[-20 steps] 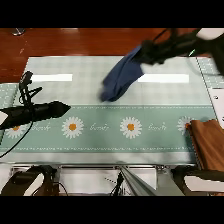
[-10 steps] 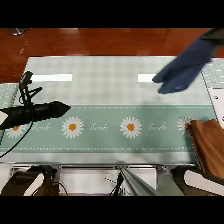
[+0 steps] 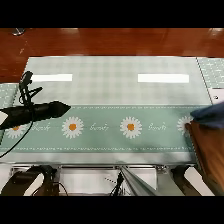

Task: Fold the shirts.

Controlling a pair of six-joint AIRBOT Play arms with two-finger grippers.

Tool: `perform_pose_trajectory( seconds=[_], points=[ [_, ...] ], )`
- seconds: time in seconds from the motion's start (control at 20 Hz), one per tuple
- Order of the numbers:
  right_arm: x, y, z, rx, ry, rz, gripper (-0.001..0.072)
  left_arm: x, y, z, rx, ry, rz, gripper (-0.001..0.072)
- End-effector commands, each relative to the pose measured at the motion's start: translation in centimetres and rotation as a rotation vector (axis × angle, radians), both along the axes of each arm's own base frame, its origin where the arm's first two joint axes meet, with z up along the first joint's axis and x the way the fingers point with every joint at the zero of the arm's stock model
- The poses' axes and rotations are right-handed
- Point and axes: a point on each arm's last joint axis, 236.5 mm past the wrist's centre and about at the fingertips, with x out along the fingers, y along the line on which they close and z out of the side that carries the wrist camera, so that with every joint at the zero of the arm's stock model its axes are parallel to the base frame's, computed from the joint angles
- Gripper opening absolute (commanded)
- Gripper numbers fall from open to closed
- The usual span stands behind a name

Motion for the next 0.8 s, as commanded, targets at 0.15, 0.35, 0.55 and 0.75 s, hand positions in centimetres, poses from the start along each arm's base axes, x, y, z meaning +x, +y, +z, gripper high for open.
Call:
perform_pose_trajectory(
  seconds=[0.15,0.35,0.55,0.75],
  points=[
    [-17.7,-5.6,-4.0,-0.25,0.332,-0.493,0.0023,0.9,0.4,0.3,0.002,-0.033,0.029,0.0025],
    [-22.6,-4.1,-6.2,-0.28,0.431,-0.613,0.0236,1.5,0.6,0.6,0.003,-0.054,0.047,0.0026],
    [-21.8,-4.0,-9.1,-0.198,0.487,-0.551,0.0636,1.7,0.7,0.7,0.004,-0.06,0.053,0.0026],
    [-14.3,-6.7,-7.3,-0.135,0.285,-0.407,0.0595,4.7,1.9,5.1,0.019,-0.195,0.089,0.0026]
  ],
)
